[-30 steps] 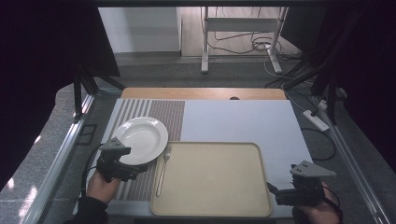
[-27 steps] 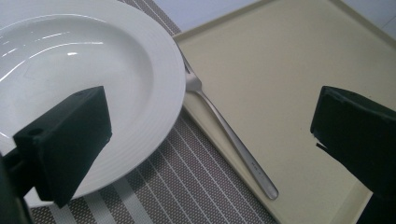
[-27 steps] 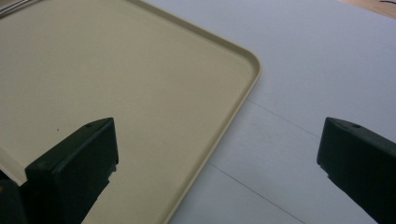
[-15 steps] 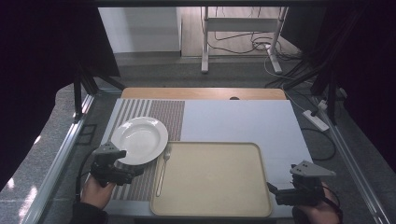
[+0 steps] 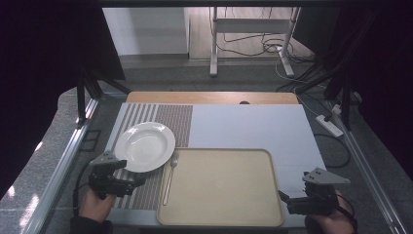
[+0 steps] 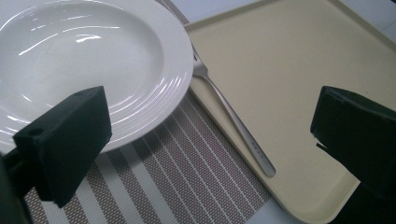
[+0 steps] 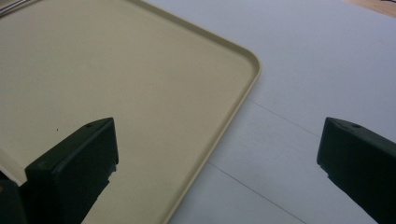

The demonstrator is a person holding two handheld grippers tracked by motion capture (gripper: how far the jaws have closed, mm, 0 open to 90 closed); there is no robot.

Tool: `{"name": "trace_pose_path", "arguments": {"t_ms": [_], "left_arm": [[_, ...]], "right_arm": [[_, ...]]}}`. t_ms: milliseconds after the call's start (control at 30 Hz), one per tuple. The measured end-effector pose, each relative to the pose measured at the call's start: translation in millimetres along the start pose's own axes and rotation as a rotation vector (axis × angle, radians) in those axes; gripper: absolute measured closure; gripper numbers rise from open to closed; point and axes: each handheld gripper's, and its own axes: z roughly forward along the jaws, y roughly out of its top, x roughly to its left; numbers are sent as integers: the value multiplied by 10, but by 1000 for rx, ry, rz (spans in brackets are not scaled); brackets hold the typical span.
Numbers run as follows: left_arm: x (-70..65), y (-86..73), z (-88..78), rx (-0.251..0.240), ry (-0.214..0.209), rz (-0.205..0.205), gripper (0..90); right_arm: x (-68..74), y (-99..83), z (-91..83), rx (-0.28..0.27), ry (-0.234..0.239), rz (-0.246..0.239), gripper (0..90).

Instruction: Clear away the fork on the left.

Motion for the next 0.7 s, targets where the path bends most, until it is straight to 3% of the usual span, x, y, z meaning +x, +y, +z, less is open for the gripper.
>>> {"name": "trace_pose_path", "arguments": {"t_ms": [700], "left_arm": [[56, -210, -209, -22, 18, -58, 0]], "right_arm": [[-3, 0, 2, 2, -2, 3, 0]]}}
